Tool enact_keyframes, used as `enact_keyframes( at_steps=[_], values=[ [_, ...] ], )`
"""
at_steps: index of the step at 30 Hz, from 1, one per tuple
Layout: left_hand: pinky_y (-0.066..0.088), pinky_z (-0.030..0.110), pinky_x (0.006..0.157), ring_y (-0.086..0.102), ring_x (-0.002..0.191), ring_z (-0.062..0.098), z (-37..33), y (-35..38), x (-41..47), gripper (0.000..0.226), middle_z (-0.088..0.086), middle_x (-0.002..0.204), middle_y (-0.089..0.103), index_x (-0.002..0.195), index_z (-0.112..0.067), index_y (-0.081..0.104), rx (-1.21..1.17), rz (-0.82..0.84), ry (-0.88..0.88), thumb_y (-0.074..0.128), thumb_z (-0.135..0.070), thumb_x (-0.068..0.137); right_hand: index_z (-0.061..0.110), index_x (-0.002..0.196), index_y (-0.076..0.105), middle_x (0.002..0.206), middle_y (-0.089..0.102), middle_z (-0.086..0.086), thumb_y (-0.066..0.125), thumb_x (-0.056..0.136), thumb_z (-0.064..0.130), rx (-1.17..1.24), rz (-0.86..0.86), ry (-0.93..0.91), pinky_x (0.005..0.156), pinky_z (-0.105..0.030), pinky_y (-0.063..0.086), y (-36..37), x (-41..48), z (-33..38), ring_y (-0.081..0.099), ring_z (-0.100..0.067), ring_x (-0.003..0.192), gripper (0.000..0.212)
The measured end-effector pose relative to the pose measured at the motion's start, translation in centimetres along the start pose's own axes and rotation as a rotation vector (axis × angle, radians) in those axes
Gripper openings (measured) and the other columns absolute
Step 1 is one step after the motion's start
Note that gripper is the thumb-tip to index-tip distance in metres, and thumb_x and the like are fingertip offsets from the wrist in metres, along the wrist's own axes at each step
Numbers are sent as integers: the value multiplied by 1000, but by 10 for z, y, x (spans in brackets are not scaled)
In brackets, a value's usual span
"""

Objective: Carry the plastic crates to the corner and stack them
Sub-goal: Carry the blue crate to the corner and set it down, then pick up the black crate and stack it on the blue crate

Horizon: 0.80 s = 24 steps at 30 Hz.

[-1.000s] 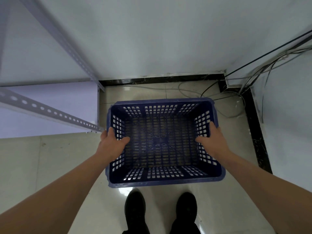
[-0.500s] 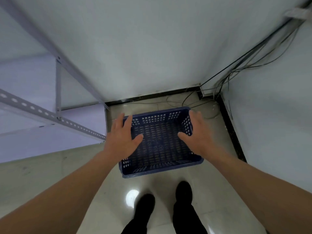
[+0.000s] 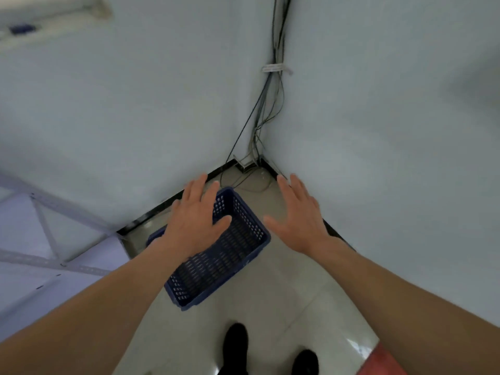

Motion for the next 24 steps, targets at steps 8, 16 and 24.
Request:
enact_keyframes(
  at_steps=[8,16,24],
  values=[
    [27,62,115,6,153,28,-149,-9,-18,87,5,167,3,158,-21,16,12,7,272,46,-63,87,28,164,-2,172,-8,-6,59,94,54,52,-214,157,126,-52,7,-87,-127,-74,-5,-23,158,96],
    [19,52,121,-2,154,24,-320,9,-86,86,0,168,-6,159,-23,11,-1,33,494,47,-60,91,30,164,2,172,-5,-5,62,91,50,86,-423,302,126,-47,8,-143,-291,-156,-3,-21,158,96],
    [28,49,118,0,154,17,-496,36,-179,97,-5,168,-4,158,-29,12,-67,93,811,36,-72,75,33,163,3,172,-5,-1,67,84,48,94,-607,581,122,-47,17,-187,-487,-228,-1,-18,158,102]
  ],
)
Point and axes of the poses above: each hand's wrist, its own x-axis towards the middle knuckle, its own y-axis out of the palm, z = x × y, the point moved 1 cm from there along x, towards the middle knuckle
